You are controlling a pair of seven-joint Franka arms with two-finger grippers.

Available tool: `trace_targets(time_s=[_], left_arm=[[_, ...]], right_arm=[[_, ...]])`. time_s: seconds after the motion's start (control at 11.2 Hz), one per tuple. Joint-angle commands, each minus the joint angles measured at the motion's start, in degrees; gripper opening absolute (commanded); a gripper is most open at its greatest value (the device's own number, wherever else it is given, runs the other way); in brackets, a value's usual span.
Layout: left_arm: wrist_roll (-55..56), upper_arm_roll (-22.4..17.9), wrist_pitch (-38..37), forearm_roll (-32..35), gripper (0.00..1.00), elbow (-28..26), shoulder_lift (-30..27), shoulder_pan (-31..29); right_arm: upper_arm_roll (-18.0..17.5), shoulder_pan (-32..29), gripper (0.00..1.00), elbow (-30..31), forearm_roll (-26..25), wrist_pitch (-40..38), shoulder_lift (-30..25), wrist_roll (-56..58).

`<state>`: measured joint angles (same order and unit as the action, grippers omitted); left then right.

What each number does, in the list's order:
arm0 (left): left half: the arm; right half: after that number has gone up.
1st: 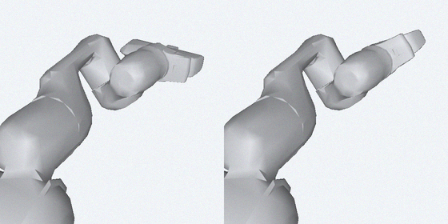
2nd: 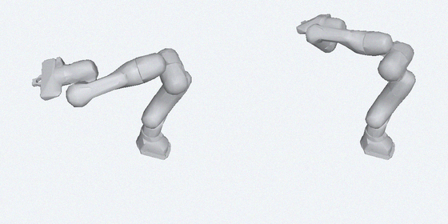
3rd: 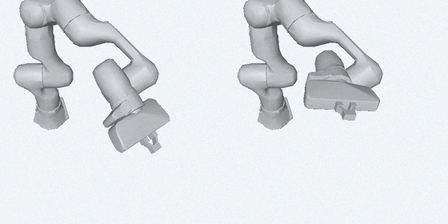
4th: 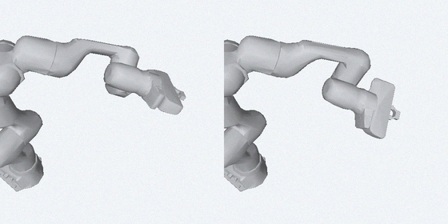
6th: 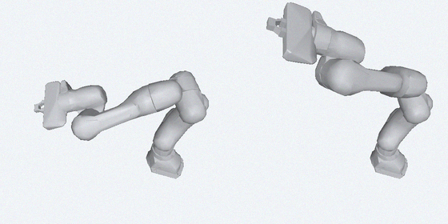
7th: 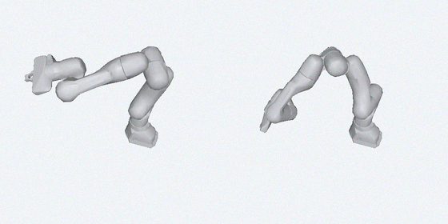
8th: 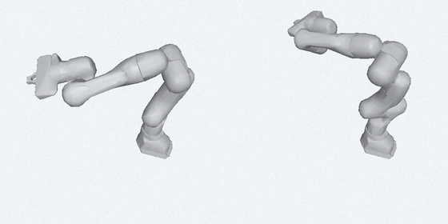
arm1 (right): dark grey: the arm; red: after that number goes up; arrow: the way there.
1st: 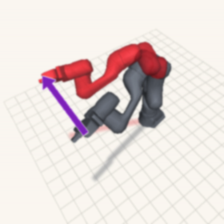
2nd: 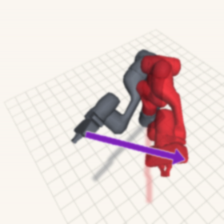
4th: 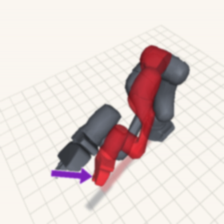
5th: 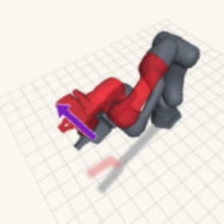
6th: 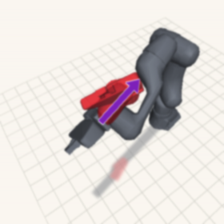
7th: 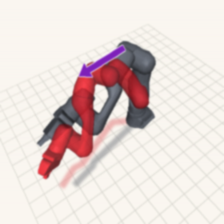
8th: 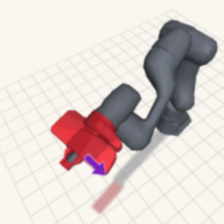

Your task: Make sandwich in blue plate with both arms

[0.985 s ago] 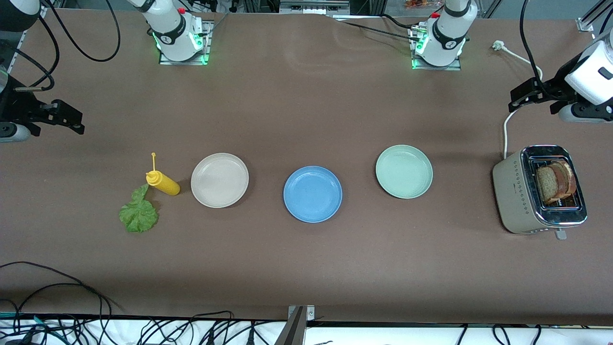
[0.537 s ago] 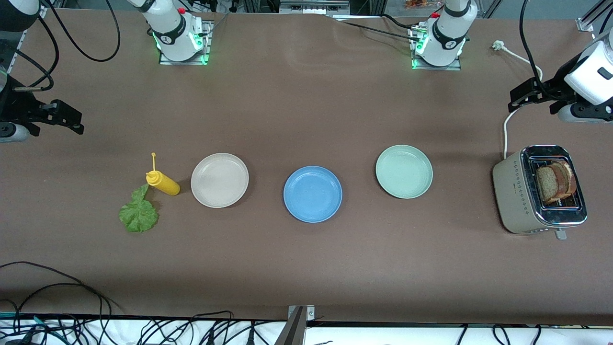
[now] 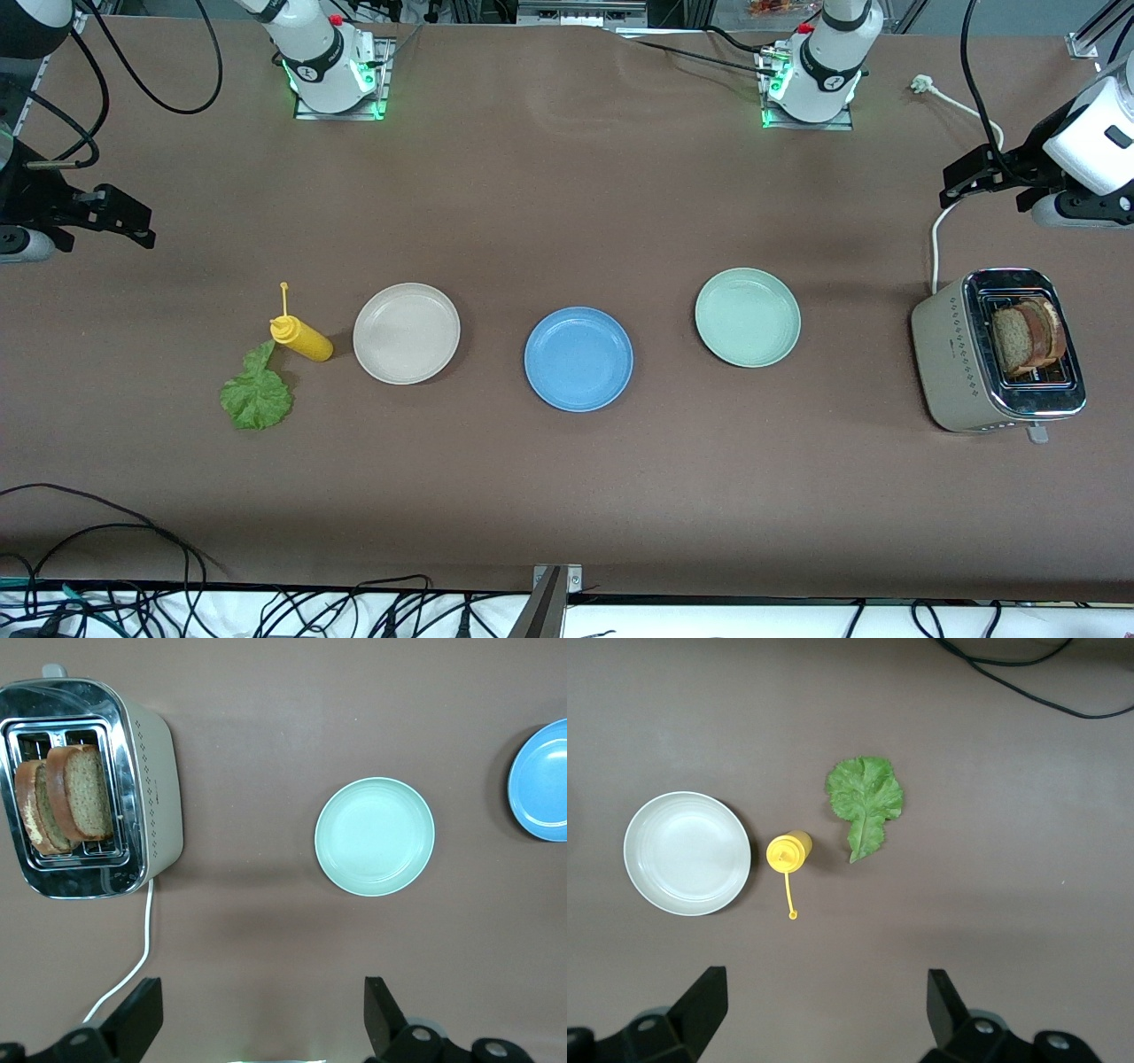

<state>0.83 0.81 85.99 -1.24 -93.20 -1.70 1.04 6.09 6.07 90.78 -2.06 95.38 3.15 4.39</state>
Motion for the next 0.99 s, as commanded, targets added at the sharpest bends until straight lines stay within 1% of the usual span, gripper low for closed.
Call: trace_targets(time_s=[0.0,0.27,0.45,0.72,0.9], left_arm=[[-0.9,-0.1,0.7,0.5,1.00,-0.2,-0.2,0.3],[-0.9,-0.4,0.7,0.4,1.00,0.0,0.7,0.3],[-0.9,-0.6,0.7,0.4,1.00,3.6,3.9,0.2],[-0.9,-2.4,1.2,0.2,1.00,5.0,7.4,0.2],[-1.0,-4.2,3.6,0.0,1.00,5.7,9.6,0.2]], right_arm=[[-0.2,-0.1,1.00,-0.5,-0.4,-0.8,-0.4,-0.8],[-0.2,0.0,1.00,-0.5,-0.6,-0.8,-0.4,-0.8],[-0.2,-0.1,1.00,-0.4,-0.5,-0.8,-0.4,-0.8],[-0.2,-0.1,1.00,-0.4,-0.5,-0.9,-0.4,-0.8],[-0.2,-0.1,1.00,-0.4,-0.5,-0.9,-0.3,-0.8]])
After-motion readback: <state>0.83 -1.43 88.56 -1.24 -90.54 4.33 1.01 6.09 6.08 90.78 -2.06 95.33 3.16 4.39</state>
